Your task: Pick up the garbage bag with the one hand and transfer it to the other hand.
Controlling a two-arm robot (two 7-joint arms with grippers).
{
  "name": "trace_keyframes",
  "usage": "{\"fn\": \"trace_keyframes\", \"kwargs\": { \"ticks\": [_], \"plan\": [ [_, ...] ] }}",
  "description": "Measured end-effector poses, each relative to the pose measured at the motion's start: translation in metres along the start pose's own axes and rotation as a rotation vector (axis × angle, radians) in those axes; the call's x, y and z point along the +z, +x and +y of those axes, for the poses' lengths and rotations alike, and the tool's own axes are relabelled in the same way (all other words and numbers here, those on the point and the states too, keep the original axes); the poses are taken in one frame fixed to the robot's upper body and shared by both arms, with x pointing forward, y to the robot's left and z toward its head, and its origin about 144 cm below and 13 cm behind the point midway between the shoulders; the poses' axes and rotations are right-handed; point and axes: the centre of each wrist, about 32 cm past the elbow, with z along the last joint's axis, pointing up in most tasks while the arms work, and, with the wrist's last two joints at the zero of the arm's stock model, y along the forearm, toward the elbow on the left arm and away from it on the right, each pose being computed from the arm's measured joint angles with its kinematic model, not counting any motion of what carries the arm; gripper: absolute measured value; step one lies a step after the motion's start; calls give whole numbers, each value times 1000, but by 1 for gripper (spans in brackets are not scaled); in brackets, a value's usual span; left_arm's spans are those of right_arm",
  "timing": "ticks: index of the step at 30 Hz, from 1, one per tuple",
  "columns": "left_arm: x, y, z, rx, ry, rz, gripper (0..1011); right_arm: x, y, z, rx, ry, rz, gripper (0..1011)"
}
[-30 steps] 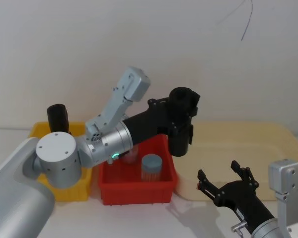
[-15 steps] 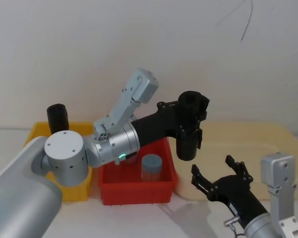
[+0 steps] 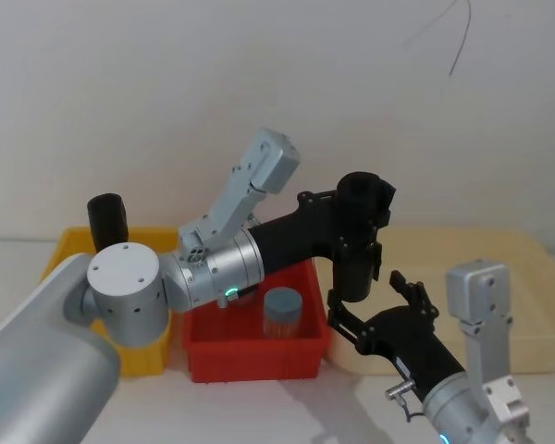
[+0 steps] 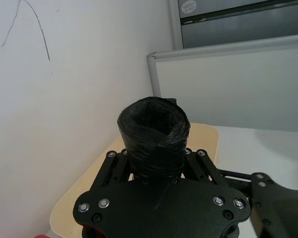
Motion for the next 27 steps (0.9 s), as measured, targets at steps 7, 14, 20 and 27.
{"fn": "trace_keyframes", "kwargs": {
  "ticks": [7,14,20,27],
  "plan": [
    [0,0,-1,-3,0,1,375,1,0,12,6,-1,-3,1001],
    [-1,0,-1,-5,0,2,375,3,2,24,6,-3,-5,1002],
    [-1,0,-1,-6,0,2,375,4,5,35,1,-10,-6,1002],
    [-1,0,-1,-7,0,3,375,6,8,46,-5,-20,-2,1002]
  ]
}}
